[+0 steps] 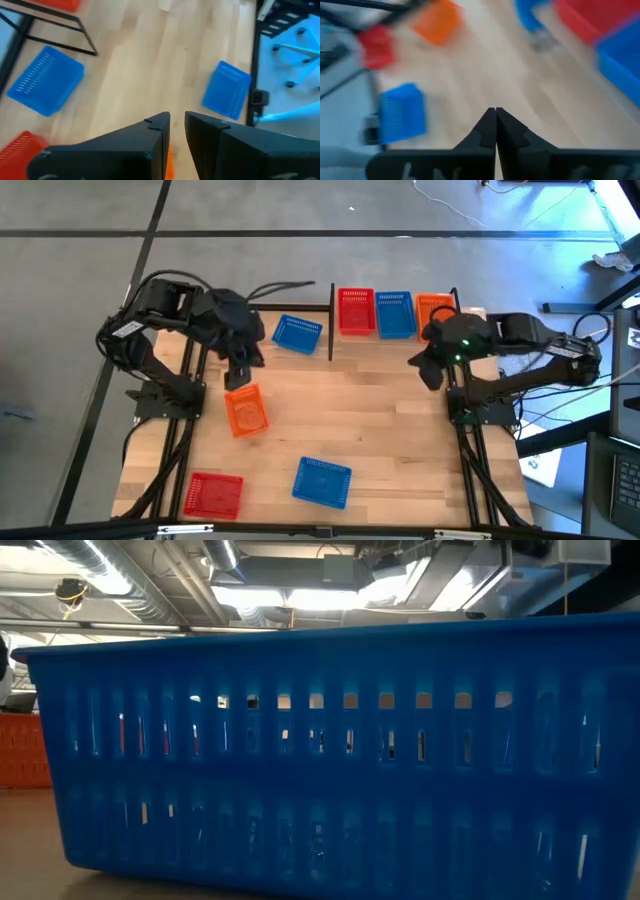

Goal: Stack baskets on shelf by color
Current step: Stack the bottom blue bin on top of the blue bin on the shelf

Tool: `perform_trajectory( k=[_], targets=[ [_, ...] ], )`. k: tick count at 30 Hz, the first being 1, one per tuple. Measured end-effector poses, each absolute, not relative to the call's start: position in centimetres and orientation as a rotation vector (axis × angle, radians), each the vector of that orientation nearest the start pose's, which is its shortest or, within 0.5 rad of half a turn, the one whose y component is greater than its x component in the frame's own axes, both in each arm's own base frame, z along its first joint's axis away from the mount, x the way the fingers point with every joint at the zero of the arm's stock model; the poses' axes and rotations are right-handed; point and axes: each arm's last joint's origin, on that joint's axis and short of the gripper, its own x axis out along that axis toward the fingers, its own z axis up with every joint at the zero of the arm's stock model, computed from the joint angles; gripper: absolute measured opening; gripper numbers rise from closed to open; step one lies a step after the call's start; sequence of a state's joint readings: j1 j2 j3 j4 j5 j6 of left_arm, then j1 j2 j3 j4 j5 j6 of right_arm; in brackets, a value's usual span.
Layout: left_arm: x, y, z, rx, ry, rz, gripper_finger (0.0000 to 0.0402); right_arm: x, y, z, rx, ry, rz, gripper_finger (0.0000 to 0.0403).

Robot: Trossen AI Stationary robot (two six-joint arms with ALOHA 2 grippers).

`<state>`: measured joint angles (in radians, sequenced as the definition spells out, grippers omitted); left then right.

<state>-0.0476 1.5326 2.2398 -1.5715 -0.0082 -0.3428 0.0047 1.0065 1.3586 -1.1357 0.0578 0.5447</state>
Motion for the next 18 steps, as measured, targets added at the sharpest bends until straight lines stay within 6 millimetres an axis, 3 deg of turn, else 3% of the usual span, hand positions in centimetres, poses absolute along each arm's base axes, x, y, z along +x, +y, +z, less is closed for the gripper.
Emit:
perform_trajectory(
  k=[7, 18],
  targets=[
    [21.2, -4.4, 50.0, -0.379, 0.878, 0.03, 0.0051, 16.6, 4.1, 41.8, 0.413, 0.594, 0.038, 0.0],
    [19.5, -9.6, 50.0, -0.412, 0.9, -0.038, 0.0051, 21.7, 10.0, 38.3, 0.367, 0.767, 0.155, 0.0]
  ],
)
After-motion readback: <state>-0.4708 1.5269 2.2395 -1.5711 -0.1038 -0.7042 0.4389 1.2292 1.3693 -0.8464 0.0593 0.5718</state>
